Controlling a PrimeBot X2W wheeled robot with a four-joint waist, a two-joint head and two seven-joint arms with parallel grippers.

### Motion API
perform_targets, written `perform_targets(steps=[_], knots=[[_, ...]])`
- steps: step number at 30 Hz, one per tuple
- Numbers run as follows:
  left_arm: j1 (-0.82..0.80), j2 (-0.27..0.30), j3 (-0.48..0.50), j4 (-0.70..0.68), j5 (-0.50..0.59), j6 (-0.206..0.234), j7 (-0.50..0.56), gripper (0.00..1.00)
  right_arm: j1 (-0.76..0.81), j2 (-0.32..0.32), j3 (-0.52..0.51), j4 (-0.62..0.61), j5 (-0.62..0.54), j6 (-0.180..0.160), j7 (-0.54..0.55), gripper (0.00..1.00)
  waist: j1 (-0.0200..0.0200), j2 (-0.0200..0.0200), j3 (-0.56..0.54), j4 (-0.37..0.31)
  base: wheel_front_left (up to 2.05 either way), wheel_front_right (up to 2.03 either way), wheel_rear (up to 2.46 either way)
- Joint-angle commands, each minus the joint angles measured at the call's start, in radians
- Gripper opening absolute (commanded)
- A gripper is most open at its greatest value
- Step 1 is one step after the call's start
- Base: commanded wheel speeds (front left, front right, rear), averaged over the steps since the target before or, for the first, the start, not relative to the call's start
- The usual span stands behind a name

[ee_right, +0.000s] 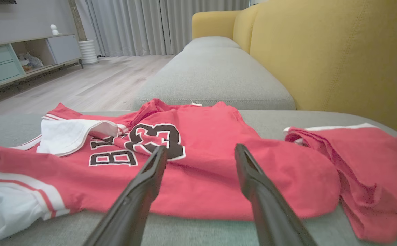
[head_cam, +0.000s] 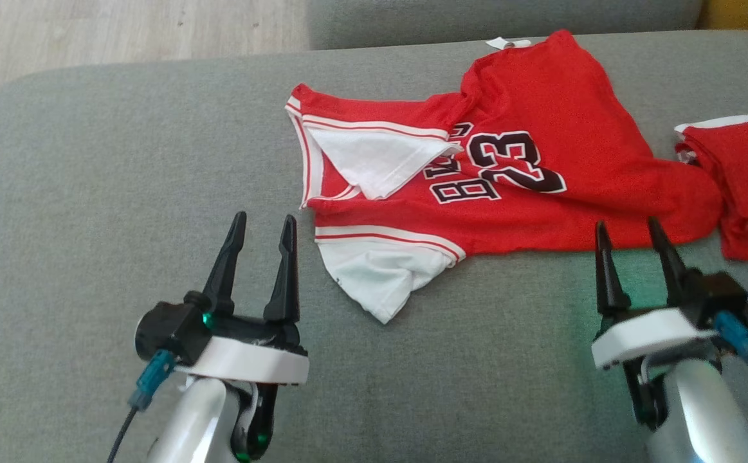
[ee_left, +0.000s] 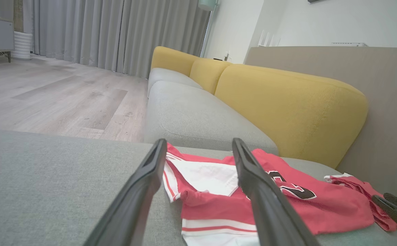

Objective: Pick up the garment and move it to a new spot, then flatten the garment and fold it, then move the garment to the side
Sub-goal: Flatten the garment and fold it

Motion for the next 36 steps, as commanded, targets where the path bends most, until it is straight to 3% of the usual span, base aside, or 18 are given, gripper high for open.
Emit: perform_targets(steps=[1,10,16,21,36], knots=[[-0.012,0.003,0.032,-0.032,-0.002,0.003,-0.005,1.00,-0.002,-0.003,0.034,-0.048,0.015,0.002,-0.013,1.00,0.0001,0.0000,-0.004,-0.008,0.00,0.00,0.00],[-0.012,0.003,0.014,0.028,0.004,0.003,-0.001,1.00,0.055,-0.003,0.037,-0.142,0.075,0.002,-0.014,1.00,0.0001,0.0000,0.006,-0.037,0.00,0.00,0.00],[-0.043,0.003,-0.042,0.167,-0.049,0.005,0.146,1.00,0.053,-0.003,0.054,-0.159,0.094,0.002,-0.014,1.00,0.0001,0.0000,0.033,-0.066,0.00,0.00,0.00],[-0.066,0.003,-0.064,0.241,-0.090,0.036,0.230,1.00,0.049,-0.003,0.053,-0.163,0.102,0.002,-0.014,1.00,0.0001,0.0000,0.053,-0.085,0.00,0.00,0.00],[-0.109,0.003,-0.128,0.263,-0.215,0.007,0.243,1.00,0.033,-0.003,0.062,-0.154,0.116,0.002,-0.014,1.00,0.0001,0.0000,0.080,-0.123,0.00,0.00,0.00]])
